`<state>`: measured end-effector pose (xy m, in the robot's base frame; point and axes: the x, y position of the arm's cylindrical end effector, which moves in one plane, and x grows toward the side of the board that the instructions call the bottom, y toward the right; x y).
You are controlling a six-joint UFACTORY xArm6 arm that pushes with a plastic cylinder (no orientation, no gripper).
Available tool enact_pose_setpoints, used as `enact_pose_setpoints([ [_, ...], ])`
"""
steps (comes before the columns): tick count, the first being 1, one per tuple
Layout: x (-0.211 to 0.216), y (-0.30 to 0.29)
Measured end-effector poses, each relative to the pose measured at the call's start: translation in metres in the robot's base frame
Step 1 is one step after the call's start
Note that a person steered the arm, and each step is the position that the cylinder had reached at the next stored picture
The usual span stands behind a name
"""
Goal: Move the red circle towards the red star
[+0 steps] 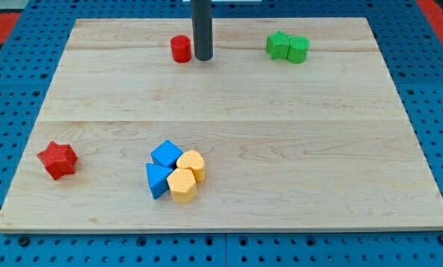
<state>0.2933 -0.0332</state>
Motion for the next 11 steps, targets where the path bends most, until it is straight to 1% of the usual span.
enact_pose_setpoints([
  [2,-0.004,0.007],
  [3,-0.022,0.007],
  [4,-0.022,-0.023],
  [5,-0.027,-0.030],
  [8,-0.028,-0.115],
  [11,-0.028,-0.117],
])
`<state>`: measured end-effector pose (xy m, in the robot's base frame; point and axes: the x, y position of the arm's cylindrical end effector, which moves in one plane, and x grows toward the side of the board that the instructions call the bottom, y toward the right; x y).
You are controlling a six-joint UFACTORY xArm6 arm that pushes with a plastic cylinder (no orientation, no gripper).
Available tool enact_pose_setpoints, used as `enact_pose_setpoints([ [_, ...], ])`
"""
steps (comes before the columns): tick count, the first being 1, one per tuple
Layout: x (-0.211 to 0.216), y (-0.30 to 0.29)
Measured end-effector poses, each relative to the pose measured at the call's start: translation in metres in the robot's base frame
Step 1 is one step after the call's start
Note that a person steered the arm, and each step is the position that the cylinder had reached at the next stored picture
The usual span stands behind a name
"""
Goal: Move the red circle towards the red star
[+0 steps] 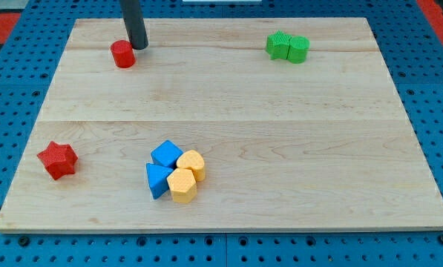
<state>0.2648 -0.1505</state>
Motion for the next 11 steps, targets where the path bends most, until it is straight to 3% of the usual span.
enact_pose_setpoints([
  [4,0.032,-0.007],
  [5,0.005,-0.019],
  [6,0.007,-0.063],
  [8,0.063,-0.063],
  [11,0.063,-0.053],
])
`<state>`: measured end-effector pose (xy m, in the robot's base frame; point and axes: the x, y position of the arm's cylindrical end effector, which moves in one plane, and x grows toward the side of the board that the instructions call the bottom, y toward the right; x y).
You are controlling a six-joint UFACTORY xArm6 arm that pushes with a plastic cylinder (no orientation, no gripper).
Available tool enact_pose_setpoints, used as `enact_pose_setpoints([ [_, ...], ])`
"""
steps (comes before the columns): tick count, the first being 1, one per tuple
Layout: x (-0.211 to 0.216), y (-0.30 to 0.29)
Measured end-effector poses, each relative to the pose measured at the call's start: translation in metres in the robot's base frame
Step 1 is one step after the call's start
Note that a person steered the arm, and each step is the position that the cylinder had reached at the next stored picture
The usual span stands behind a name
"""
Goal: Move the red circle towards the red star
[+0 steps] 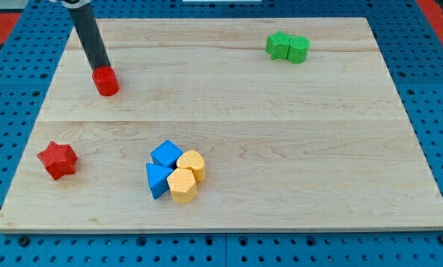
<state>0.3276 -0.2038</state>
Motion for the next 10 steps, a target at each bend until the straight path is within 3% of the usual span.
enact_pose_setpoints([
  [7,0.128,0.073],
  [10,0.119,0.022],
])
